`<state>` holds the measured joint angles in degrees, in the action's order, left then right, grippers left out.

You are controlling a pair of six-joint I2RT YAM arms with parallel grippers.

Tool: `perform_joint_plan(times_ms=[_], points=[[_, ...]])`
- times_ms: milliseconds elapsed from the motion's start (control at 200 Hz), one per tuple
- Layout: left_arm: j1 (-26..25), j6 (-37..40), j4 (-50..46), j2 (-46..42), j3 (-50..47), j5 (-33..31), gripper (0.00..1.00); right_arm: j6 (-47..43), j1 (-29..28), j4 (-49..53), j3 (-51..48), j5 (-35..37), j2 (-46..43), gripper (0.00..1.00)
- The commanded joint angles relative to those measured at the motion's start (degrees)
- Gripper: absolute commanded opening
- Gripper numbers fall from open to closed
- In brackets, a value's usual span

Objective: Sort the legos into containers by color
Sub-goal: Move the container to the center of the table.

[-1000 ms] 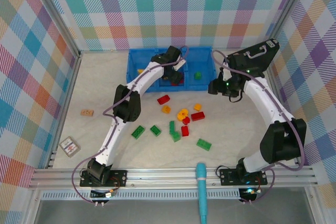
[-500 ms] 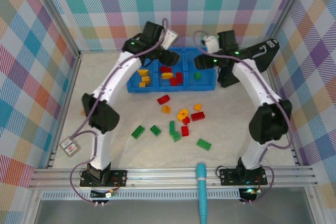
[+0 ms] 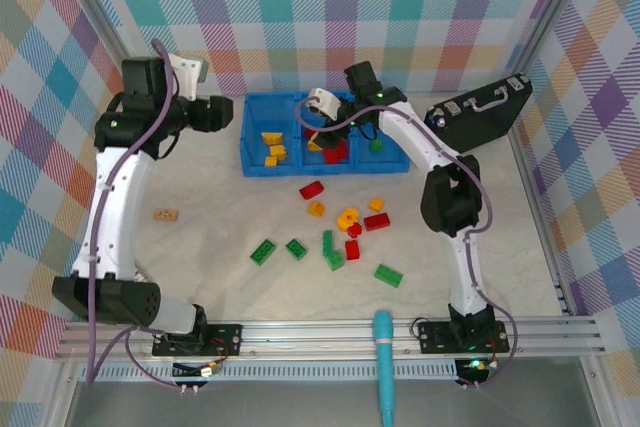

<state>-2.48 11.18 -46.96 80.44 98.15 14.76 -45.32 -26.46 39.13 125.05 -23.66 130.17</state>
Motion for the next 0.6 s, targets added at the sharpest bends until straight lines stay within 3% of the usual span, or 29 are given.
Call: perform_joint_plan(times_ms=[0,70,410,595], points=[[2.98,-0.07,-0.60,-3.38,-4.83,2.17,0.77,-5.34,-0.35,6.96,8.18,0.11,6.43,0.78],[4.22,-0.05,1.02,-5.27,-8.19,2.43,0.78,-7.03,-0.35,9.45,13.07,1.71,10.16,0.78],[7.22,-0.17,3.32,-3.69,-11.58,3.30,0.79,-10.06,-1.43,5.24,17.53,13.50,18.80,0.76],[7.73,-0.20,3.96,-1.14,-11.55,3.94,0.79,-10.75,-3.51,6.11,13.63,16.78,18.56,0.77]])
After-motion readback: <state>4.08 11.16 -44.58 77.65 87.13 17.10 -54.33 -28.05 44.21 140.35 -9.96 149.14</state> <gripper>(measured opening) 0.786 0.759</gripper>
